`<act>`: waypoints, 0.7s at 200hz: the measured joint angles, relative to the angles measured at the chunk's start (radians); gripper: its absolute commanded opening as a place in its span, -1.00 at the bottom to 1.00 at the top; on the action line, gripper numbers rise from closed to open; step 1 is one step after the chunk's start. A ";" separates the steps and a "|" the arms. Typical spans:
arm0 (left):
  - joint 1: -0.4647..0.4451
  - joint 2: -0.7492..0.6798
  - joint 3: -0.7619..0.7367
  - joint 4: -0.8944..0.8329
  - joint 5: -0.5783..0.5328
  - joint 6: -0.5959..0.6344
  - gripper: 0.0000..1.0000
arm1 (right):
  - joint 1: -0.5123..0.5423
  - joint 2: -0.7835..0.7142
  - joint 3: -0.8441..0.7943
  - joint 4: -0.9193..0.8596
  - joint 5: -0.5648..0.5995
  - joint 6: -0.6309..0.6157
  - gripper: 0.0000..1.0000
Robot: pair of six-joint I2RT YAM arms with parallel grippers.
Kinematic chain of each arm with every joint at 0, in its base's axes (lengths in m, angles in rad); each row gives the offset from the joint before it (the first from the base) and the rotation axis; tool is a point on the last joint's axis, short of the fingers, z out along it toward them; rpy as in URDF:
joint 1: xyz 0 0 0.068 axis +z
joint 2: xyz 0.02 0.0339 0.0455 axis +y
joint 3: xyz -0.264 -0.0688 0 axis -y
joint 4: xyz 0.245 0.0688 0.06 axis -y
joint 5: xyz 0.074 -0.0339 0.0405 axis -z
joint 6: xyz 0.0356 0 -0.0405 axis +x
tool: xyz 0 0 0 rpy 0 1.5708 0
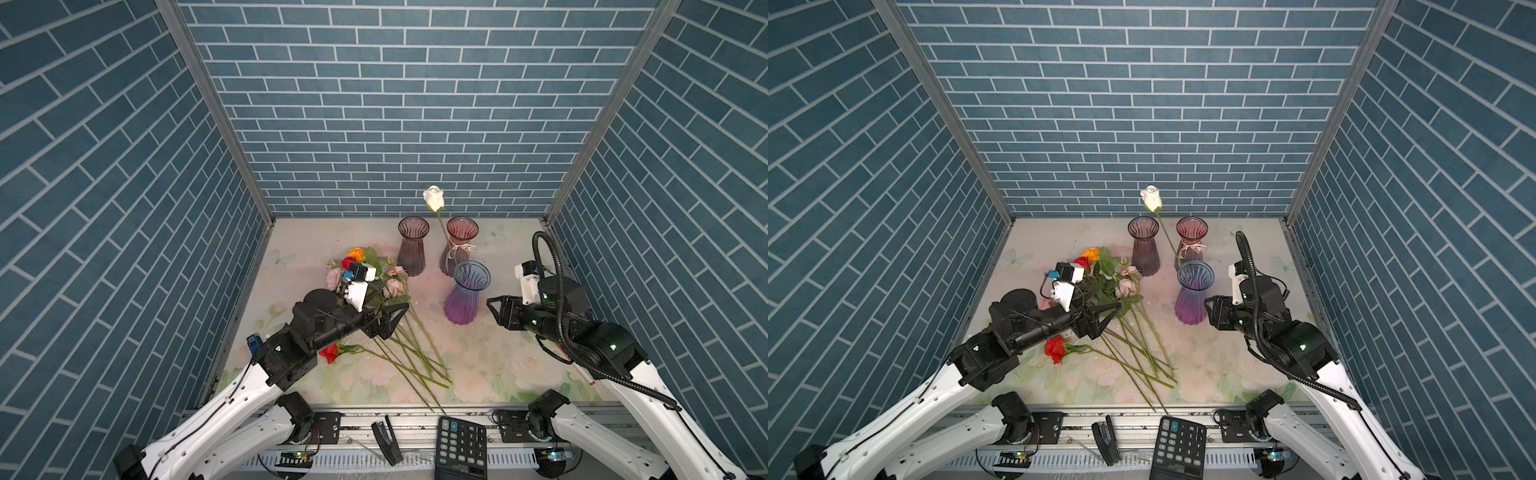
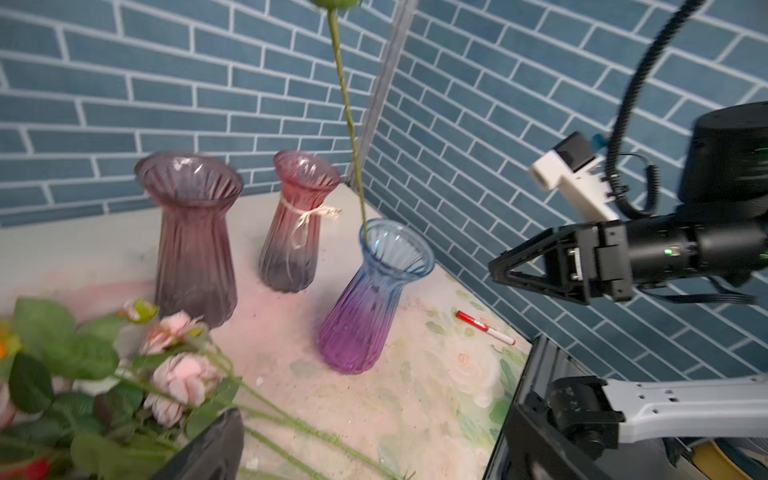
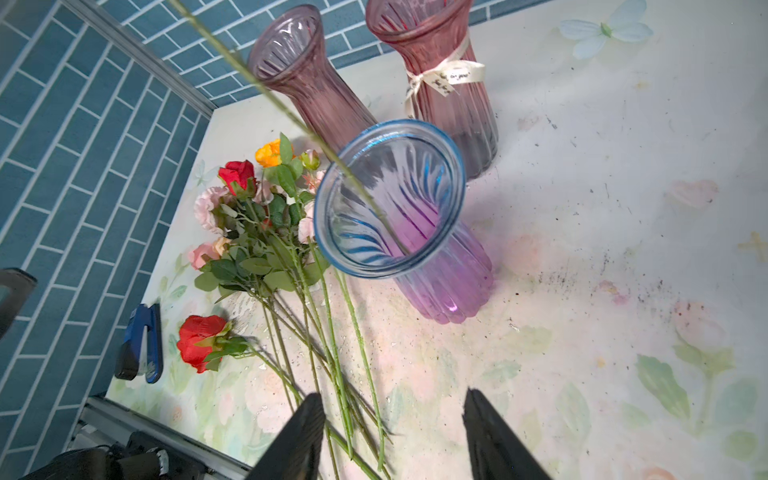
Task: Arrange the flowers into the vase
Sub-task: 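Release the white rose into the blue-purple vase and lower the left gripper to the flowers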
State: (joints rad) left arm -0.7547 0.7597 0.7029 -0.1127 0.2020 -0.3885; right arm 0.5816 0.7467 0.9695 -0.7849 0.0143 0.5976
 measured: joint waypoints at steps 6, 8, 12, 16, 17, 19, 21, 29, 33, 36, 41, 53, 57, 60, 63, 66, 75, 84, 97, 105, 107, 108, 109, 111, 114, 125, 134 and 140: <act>0.000 -0.003 -0.038 0.000 -0.023 -0.017 0.99 | 0.000 -0.014 -0.027 0.007 0.021 0.019 0.13; 0.000 -0.004 -0.051 -0.001 -0.034 -0.023 0.99 | 0.000 -0.019 -0.038 0.010 0.028 0.027 0.13; 0.000 -0.003 -0.072 -0.002 -0.047 -0.032 0.99 | 0.000 -0.031 -0.061 0.017 0.042 0.043 0.12; 0.000 -0.002 -0.092 -0.001 -0.058 -0.041 0.99 | 0.000 -0.040 -0.080 0.021 0.051 0.055 0.12; 0.000 0.001 -0.100 -0.001 -0.065 -0.045 0.99 | 0.000 -0.044 -0.089 0.023 0.053 0.060 0.12; 0.000 0.003 -0.108 0.000 -0.069 -0.048 0.99 | 0.000 -0.049 -0.100 0.027 0.056 0.066 0.12; 0.000 0.005 -0.119 0.000 -0.074 -0.051 0.99 | 0.000 -0.054 -0.112 0.029 0.059 0.072 0.13; 0.000 0.013 -0.158 0.002 -0.099 -0.072 0.99 | 0.000 -0.069 -0.155 0.045 0.054 0.090 0.11; 0.000 0.015 -0.177 0.006 -0.108 -0.082 0.99 | 0.000 -0.076 -0.174 0.053 0.047 0.096 0.04; 0.000 0.016 -0.190 0.009 -0.114 -0.092 0.99 | 0.000 -0.081 -0.193 0.063 0.035 0.098 0.01; 0.000 0.018 -0.215 0.020 -0.125 -0.104 0.99 | 0.000 -0.087 -0.216 0.080 0.019 0.110 -0.05; 0.003 0.019 -0.270 0.050 -0.145 -0.140 0.99 | 0.000 -0.085 -0.261 0.115 -0.028 0.126 -0.15; 0.006 0.019 -0.286 0.058 -0.150 -0.148 0.99 | 0.002 -0.081 -0.277 0.129 -0.046 0.132 -0.17; 0.008 0.018 -0.298 0.064 -0.153 -0.156 0.99 | 0.004 -0.077 -0.286 0.138 -0.056 0.137 -0.18; 0.011 0.018 -0.308 0.068 -0.157 -0.161 0.99 | 0.006 -0.074 -0.296 0.146 -0.065 0.142 -0.19; 0.014 0.016 -0.317 0.070 -0.159 -0.166 0.99 | 0.010 -0.068 -0.306 0.154 -0.073 0.142 -0.19; 0.023 0.006 -0.338 0.078 -0.169 -0.179 0.99 | 0.037 -0.050 -0.335 0.178 -0.091 0.158 -0.19; 0.029 -0.014 -0.354 0.091 -0.180 -0.188 0.99 | 0.084 -0.030 -0.359 0.199 -0.098 0.169 -0.20; 0.034 -0.044 -0.371 0.120 -0.187 -0.200 0.99 | 0.167 0.011 -0.388 0.237 -0.100 0.190 -0.23; 0.037 -0.058 -0.377 0.135 -0.189 -0.206 0.99 | 0.211 0.040 -0.401 0.262 -0.103 0.203 -0.26; 0.037 -0.060 -0.377 0.138 -0.189 -0.206 0.99 | 0.222 0.048 -0.402 0.269 -0.104 0.208 -0.26; 0.037 -0.061 -0.378 0.140 -0.190 -0.206 0.99 | 0.228 0.053 -0.403 0.273 -0.105 0.211 -0.27; 0.038 -0.062 -0.378 0.141 -0.190 -0.207 0.99 | 0.232 0.056 -0.404 0.276 -0.105 0.212 -0.27; 0.039 -0.063 -0.379 0.145 -0.190 -0.208 0.99 | 0.242 0.068 -0.404 0.282 -0.106 0.213 -0.27; 0.040 -0.065 -0.380 0.150 -0.190 -0.210 0.99 | 0.255 0.082 -0.404 0.291 -0.105 0.217 -0.27; 0.046 -0.065 -0.386 0.169 -0.190 -0.215 0.99 | 0.298 0.148 -0.401 0.332 -0.101 0.227 -0.27; 0.050 -0.064 -0.393 0.184 -0.190 -0.220 0.99 | 0.328 0.204 -0.387 0.358 -0.097 0.233 -0.26; 0.052 -0.064 -0.399 0.192 -0.190 -0.225 0.99 | 0.345 0.245 -0.373 0.371 -0.096 0.234 -0.26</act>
State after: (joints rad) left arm -0.7025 0.6952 0.3035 0.0795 0.0124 -0.6132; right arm 0.9264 0.9920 0.5968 -0.4137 -0.0818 0.8314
